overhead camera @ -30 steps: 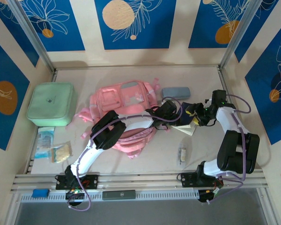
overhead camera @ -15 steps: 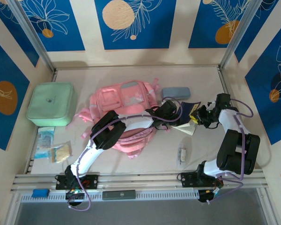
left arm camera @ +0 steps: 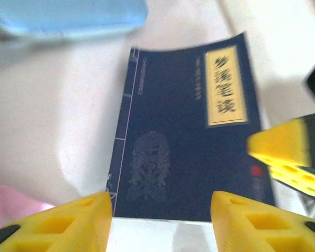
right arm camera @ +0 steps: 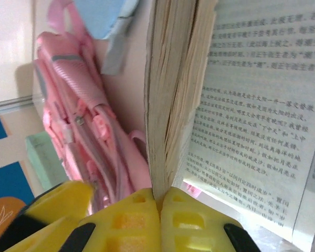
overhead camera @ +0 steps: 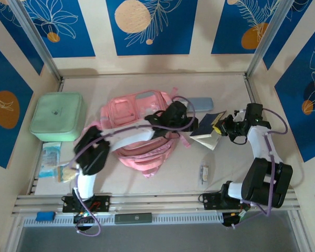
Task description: Pack the student bag
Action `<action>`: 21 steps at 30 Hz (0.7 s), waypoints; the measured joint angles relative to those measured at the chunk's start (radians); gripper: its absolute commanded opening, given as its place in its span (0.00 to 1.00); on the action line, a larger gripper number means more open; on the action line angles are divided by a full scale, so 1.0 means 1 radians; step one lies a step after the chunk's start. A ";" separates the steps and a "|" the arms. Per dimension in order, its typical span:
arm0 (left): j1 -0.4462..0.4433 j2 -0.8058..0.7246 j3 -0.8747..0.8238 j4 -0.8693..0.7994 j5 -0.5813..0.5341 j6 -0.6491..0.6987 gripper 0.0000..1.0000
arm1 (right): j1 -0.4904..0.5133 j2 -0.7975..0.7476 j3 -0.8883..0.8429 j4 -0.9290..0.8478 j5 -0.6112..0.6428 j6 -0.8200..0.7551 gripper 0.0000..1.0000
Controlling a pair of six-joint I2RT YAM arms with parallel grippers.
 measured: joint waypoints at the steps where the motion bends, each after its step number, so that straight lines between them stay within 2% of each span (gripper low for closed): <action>1: 0.012 -0.073 -0.043 0.006 -0.003 0.006 0.60 | 0.014 -0.017 0.015 -0.008 -0.008 0.000 0.00; 8: 0.108 -0.423 -0.323 0.037 -0.003 0.006 0.68 | 0.158 -0.116 0.097 -0.021 -0.084 0.015 0.00; 15: 0.197 -0.723 -0.628 0.020 0.040 -0.035 0.75 | 0.411 -0.149 0.102 0.029 -0.148 0.074 0.00; 21: 0.237 -0.908 -0.759 0.025 0.053 -0.108 0.76 | 0.619 -0.149 0.101 0.142 -0.160 0.144 0.00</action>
